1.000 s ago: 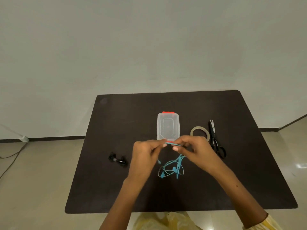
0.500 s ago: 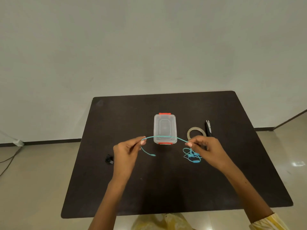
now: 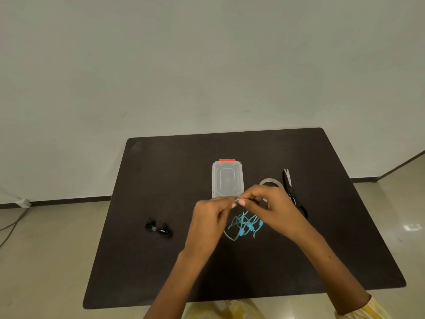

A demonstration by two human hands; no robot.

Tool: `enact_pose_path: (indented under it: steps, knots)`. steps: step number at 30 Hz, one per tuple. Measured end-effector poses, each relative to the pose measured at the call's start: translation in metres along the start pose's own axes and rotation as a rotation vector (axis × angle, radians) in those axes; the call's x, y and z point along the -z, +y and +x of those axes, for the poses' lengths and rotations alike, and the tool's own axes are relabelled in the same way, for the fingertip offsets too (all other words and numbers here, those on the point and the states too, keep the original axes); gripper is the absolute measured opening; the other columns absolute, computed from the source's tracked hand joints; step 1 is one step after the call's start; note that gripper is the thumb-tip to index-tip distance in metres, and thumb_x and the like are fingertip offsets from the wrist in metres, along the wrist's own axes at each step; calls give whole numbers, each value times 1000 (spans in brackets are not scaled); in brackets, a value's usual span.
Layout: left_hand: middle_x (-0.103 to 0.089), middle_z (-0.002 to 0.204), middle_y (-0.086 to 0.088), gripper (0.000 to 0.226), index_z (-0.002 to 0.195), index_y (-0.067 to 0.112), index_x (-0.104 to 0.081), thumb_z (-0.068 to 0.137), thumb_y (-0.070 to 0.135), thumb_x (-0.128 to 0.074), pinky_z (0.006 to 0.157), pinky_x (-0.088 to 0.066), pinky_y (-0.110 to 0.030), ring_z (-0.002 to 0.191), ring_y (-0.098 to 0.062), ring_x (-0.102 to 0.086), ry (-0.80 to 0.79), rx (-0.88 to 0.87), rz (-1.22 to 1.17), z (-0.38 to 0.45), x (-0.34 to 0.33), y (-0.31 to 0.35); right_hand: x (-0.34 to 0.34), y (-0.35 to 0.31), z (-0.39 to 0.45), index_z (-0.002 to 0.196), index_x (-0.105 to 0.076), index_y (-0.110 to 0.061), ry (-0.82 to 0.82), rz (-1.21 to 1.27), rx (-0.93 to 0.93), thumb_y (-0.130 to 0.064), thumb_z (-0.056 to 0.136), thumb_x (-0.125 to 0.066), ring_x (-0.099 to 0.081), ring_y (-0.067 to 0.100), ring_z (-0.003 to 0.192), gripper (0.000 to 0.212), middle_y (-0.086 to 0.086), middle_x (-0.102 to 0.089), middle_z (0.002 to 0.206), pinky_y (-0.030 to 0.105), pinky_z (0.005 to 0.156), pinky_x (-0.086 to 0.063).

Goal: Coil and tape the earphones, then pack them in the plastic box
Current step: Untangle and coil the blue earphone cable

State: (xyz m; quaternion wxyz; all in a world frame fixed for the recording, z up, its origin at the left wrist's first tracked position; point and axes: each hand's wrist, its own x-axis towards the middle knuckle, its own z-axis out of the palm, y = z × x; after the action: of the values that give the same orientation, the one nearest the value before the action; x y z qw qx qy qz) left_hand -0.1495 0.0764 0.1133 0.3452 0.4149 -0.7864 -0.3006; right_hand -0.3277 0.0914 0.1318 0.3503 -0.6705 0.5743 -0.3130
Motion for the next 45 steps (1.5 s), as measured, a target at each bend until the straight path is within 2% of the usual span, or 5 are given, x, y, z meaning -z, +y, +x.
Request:
enact_pose_path:
  steps: [7, 14, 21, 28, 45]
  knots:
    - [-75, 83, 6, 16, 98, 20, -75, 86, 12, -68, 66, -56, -24, 74, -5, -69, 230, 135, -98, -2, 11, -18, 9, 31, -14, 91, -73, -22, 24, 31, -144, -19, 84, -67, -65, 3, 81, 9, -13, -68, 81, 16, 73, -52]
    - [-73, 95, 12, 24, 102, 21, -72, 84, 5, -68, 79, -48, -6, 87, 9, -66, 256, 241, -156, -10, 8, -23, 15, 51, -23, 90, -74, -20, 66, 27, -213, -14, 84, -67, -66, 10, 80, 10, -5, -70, 83, 15, 70, -53]
    - [-55, 136, -3, 75, 150, 23, -21, 88, 0, -57, 99, -44, -26, 117, -22, -59, -201, 310, 284, -7, 14, -26, 13, 32, -20, 83, -68, -34, 51, 18, -176, -20, 86, -66, -66, 0, 77, 14, -12, -70, 78, 12, 70, -53]
    - [-72, 102, 0, 25, 109, 14, -71, 84, 11, -68, 84, -56, -25, 95, -5, -67, -13, 38, -60, 2, -8, 8, 4, 11, -10, 90, -73, -21, 0, 30, -42, -18, 87, -65, -67, 3, 80, 9, -7, -72, 81, 18, 75, -55]
    - [-70, 84, 7, 16, 90, 16, -74, 84, 3, -68, 68, -51, -15, 80, -6, -67, 335, 165, -66, -1, 26, -17, 27, 38, -21, 83, -70, -36, 43, -26, -241, -18, 80, -72, -65, -6, 83, 18, -18, -69, 79, 8, 69, -50]
